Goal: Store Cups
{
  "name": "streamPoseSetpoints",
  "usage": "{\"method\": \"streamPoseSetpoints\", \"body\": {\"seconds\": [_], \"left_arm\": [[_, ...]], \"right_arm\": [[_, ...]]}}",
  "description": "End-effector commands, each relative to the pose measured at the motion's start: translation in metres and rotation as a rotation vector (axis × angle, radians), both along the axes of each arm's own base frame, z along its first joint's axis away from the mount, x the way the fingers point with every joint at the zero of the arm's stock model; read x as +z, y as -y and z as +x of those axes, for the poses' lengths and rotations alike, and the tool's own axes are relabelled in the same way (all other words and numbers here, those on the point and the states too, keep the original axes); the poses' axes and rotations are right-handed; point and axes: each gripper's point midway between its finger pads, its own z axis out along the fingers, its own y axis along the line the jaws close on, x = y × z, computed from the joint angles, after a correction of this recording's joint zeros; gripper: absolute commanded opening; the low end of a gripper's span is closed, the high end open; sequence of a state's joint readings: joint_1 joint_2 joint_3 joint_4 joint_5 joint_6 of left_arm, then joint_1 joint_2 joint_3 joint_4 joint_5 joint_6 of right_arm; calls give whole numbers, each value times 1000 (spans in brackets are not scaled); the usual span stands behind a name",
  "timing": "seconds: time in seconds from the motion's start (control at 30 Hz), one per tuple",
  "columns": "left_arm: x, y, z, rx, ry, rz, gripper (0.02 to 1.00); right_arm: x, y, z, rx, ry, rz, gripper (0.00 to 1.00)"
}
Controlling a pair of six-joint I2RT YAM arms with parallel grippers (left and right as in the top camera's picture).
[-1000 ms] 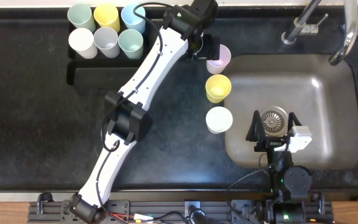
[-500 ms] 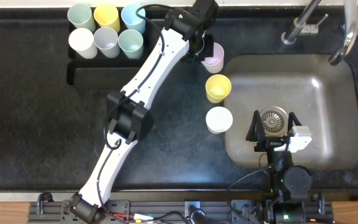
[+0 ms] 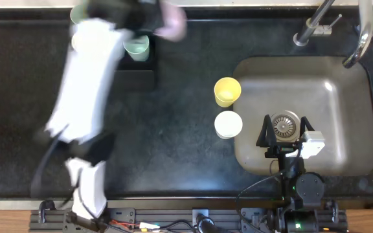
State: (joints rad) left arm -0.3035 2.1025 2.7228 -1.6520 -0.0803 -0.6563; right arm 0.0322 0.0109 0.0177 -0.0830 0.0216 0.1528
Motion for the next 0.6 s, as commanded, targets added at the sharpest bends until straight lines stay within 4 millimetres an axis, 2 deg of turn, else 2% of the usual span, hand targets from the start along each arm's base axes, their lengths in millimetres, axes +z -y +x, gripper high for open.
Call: {"method": "streamPoseSetpoints", "body": {"seconds": [0.03, 0.1, 0.17, 0.23, 0.3, 0.5, 0.6], "left_arm": [[52, -92, -39, 254, 97, 52, 36], [48, -121, -55, 323, 65, 63, 36], [35, -143, -72, 382, 4, 76, 36], [12, -161, -87, 433, -79, 95, 36], [-12, -174, -95, 470, -140, 102, 36], [-89, -187, -84, 507, -226, 15, 36], [-116, -193, -79, 528, -251, -55, 36]], "right_arm": [[-3, 0, 0, 3, 0, -3, 996], [-3, 0, 0, 3, 0, -3, 998], [-3, 0, 0, 3, 0, -3, 996], [-3, 0, 0, 3, 0, -3, 998], [-3, 0, 0, 3, 0, -3, 996], [-3, 0, 0, 3, 0, -3, 998], [-4, 0, 0, 3, -1, -3, 998]]}}
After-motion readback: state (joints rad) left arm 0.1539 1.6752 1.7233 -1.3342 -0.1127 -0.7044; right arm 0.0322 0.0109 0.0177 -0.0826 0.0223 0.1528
